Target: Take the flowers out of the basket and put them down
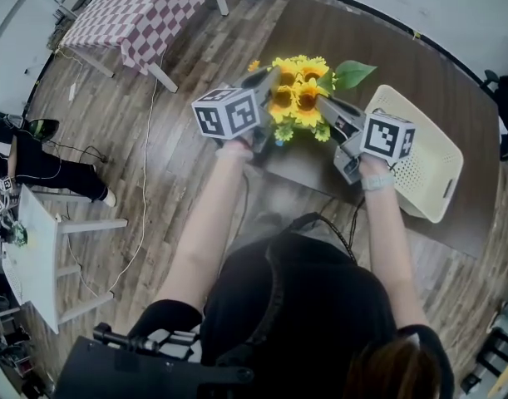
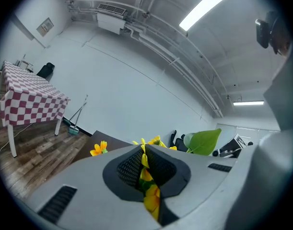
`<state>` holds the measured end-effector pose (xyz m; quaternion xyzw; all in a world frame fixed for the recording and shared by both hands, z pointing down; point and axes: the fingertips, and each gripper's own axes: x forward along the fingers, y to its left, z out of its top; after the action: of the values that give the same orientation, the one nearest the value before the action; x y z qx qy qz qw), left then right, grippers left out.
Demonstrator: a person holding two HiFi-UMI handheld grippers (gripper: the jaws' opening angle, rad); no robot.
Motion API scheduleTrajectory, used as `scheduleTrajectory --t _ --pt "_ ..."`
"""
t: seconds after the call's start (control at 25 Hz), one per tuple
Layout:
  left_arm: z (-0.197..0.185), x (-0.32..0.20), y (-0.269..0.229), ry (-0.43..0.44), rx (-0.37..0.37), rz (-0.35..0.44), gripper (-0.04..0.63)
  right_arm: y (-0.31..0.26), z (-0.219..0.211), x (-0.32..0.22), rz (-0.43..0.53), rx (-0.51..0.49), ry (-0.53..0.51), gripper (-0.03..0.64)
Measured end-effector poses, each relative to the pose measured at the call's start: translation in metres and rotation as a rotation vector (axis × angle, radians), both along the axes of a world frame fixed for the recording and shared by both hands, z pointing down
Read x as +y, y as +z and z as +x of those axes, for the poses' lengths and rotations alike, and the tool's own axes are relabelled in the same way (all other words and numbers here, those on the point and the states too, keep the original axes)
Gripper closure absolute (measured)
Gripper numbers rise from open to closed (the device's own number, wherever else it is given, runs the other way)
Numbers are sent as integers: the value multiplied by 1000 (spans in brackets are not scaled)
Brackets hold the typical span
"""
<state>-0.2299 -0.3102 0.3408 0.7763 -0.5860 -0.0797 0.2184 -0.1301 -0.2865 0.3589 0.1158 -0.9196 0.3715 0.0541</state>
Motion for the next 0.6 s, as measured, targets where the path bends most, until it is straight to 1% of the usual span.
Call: scheduleTrajectory --t 0.12,0.28,0.4,0.6 --pt "-16 5 7 -17 -1 -15 593 5 -17 5 -9 -6 -28 612" --pt "-32 13 19 -36 -3 -37 594 18 -31 10 -22 14 -41 612" --pt "-39 18 29 -39 -9 -51 594 22 -41 17 -18 1 -68 612" --pt "-45 24 46 -30 -8 -73 592 39 -48 24 -38 13 -63 612"
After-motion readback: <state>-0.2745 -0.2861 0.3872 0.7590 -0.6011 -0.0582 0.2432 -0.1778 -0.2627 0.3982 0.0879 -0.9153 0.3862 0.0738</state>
